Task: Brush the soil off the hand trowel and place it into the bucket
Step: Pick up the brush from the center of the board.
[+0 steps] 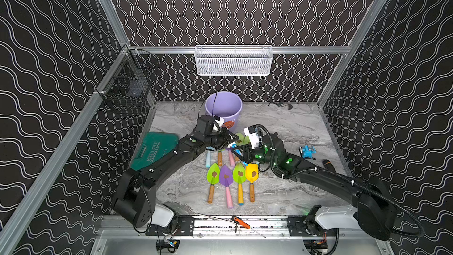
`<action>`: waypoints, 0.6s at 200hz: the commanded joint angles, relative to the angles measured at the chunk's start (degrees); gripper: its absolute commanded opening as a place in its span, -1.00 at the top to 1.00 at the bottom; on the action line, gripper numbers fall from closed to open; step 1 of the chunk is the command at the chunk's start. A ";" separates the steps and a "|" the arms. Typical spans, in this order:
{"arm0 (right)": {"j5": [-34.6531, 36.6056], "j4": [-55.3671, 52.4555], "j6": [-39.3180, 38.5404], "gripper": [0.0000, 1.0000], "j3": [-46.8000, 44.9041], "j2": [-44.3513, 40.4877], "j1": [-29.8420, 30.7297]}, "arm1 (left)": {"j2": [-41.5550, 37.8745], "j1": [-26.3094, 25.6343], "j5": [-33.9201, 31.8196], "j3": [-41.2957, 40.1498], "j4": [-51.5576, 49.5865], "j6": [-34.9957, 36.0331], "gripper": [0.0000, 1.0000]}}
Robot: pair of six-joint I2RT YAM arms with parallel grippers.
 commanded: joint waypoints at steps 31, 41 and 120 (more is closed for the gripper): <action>0.57 1.11 0.58 0.84 -0.59 -0.64 0.06 | 0.27 -0.10 0.55 0.15 0.53 1.03 1.00; 1.08 0.34 0.50 0.96 -0.41 -0.73 0.06 | 0.45 -0.10 0.49 0.16 0.40 1.16 1.00; 4.23 -5.61 -1.55 0.31 2.30 0.28 0.61 | 0.78 -0.08 -1.49 1.69 -4.36 2.34 1.00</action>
